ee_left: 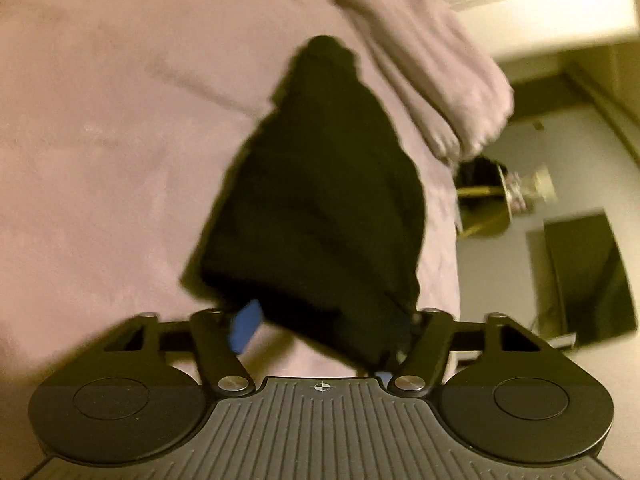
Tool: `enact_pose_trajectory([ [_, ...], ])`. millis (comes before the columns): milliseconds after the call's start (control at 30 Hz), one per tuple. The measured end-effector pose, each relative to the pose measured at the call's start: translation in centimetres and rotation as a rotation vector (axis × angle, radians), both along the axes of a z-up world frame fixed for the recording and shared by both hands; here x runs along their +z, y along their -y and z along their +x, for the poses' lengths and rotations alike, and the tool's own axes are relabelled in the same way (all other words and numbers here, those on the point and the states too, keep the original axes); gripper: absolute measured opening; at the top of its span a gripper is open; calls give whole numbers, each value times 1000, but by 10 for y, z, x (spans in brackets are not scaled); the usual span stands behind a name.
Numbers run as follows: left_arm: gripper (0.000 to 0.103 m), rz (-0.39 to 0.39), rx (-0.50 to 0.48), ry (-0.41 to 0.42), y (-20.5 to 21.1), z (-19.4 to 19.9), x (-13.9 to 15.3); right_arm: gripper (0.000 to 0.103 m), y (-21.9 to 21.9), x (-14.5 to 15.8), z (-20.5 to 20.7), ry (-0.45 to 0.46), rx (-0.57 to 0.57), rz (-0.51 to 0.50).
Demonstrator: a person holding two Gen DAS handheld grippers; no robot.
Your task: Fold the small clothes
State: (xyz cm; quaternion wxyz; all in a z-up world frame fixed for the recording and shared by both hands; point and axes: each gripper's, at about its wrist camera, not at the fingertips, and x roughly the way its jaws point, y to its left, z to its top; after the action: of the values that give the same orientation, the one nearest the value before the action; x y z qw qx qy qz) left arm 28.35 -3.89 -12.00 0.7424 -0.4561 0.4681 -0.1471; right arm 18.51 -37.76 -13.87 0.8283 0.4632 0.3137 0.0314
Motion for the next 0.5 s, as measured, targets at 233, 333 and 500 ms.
enact_pose_trajectory([
  [233, 63, -37, 52, -4, -9, -1, -3, 10, 10, -20, 2, 4, -60, 198],
  [333, 63, -89, 69, 4, -12, -2, 1, 10, 10, -22, 3, -3, -62, 215],
  [500, 60, -71, 95, 7, -8, 1, -5, 14, 10, -21, 6, -6, -63, 224],
])
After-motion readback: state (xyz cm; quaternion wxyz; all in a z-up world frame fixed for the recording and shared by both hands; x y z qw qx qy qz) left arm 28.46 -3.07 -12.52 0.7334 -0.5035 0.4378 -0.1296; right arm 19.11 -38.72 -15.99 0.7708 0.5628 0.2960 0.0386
